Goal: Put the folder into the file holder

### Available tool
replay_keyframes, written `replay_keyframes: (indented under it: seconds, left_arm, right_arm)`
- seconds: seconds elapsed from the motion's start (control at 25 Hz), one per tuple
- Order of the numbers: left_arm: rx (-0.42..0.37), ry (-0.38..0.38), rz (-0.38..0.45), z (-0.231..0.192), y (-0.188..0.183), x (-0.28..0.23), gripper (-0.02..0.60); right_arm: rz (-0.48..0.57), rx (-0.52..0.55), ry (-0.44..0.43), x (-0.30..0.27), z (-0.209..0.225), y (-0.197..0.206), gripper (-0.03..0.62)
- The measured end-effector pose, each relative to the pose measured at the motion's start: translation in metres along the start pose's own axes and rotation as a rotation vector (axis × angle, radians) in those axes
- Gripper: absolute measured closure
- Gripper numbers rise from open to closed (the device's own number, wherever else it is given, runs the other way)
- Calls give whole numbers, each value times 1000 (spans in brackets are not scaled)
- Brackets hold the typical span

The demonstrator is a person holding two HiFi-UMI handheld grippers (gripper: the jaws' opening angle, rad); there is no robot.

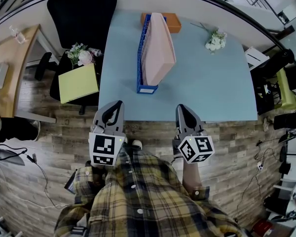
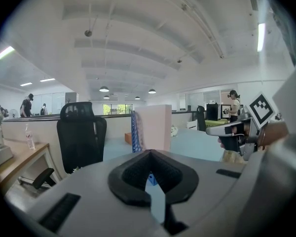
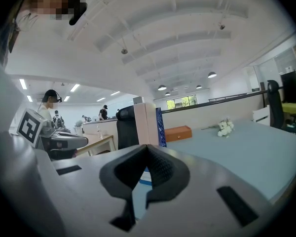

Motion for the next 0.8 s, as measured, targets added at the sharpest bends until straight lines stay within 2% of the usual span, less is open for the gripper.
replay_keyframes:
  seconds: [0.8]
  left_arm:
    - [7,9,-4,-6,2,0,591]
  right_arm:
    - [-15,19,-19,-6,-17,4,591]
Point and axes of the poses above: the fingertips, and each gripper's own axes: x backward along the fingers, z to its right, y out of its underside, the point moved 9 cm from there along x, backward along the fingers, and after that the axes turned 10 degrees about y, right-handed, at the moved point
